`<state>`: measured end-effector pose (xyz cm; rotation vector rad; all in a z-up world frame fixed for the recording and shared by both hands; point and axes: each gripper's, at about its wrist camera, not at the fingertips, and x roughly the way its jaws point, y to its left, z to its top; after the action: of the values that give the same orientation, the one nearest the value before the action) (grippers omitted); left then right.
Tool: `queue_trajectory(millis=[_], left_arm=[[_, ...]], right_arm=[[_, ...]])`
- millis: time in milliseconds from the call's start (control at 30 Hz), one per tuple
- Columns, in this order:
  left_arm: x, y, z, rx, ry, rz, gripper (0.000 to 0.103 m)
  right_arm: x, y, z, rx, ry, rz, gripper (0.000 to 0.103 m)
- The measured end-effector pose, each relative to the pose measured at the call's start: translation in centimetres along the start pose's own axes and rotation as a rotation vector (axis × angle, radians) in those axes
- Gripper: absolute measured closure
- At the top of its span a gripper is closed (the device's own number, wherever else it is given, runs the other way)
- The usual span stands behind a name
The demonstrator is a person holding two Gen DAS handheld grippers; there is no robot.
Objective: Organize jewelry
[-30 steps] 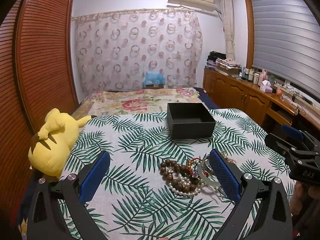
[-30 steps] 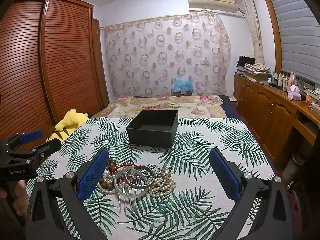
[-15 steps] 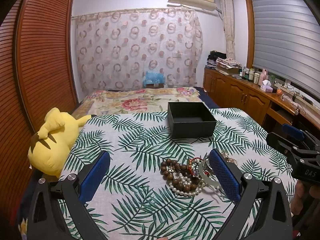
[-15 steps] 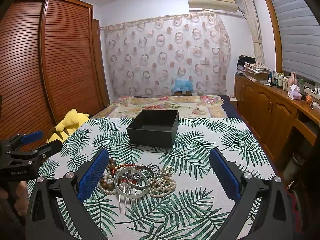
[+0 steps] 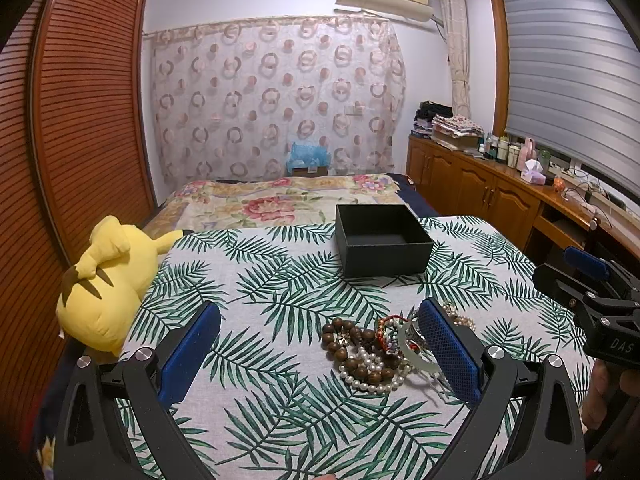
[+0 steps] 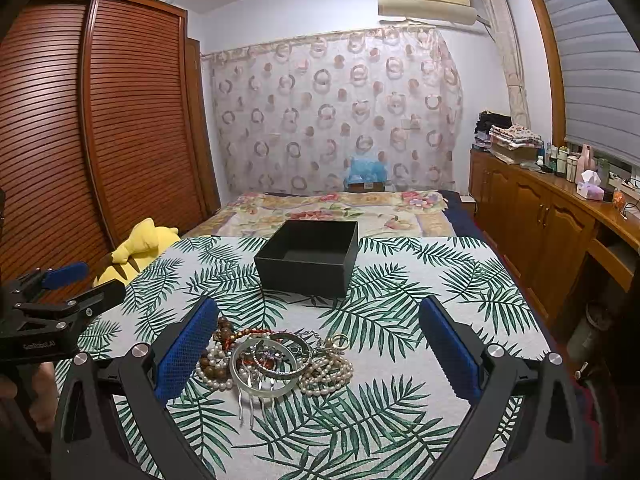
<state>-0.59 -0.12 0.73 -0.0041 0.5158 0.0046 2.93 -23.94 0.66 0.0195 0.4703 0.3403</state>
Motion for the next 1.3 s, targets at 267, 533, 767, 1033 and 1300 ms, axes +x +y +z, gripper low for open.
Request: queue_trajectory(millis=[267, 533, 767, 1033, 1300], left_arm=[[0.0, 0.0, 0.0, -0.001, 0.0, 0.0, 0.007], [0.0, -0.2, -0.1, 0.0, 0.002, 0.0, 0.007], [0.2, -0.3, -0.4, 0.0, 0.011, -0.002, 0.007], [1.4, 0.1, -1.2, -0.001, 0.05, -0.008, 0.007], [3.0, 0.6, -2.2, -0.001, 0.099, -0.012, 0.007]], right_arm=[[-0.1, 0.0, 0.0, 0.001, 0.0, 0.001, 0.002], [0.0, -0.2, 0.0, 0.0, -0.001, 0.002, 0.002], [-0.4, 0.8, 0.2, 0.001, 0.004, 0.004, 0.002], [1.7, 1.8, -0.8, -0.013, 0.032, 0.027, 0.002], [3.5, 1.8, -1.6, -0.034, 0.086, 0.048, 0.002]])
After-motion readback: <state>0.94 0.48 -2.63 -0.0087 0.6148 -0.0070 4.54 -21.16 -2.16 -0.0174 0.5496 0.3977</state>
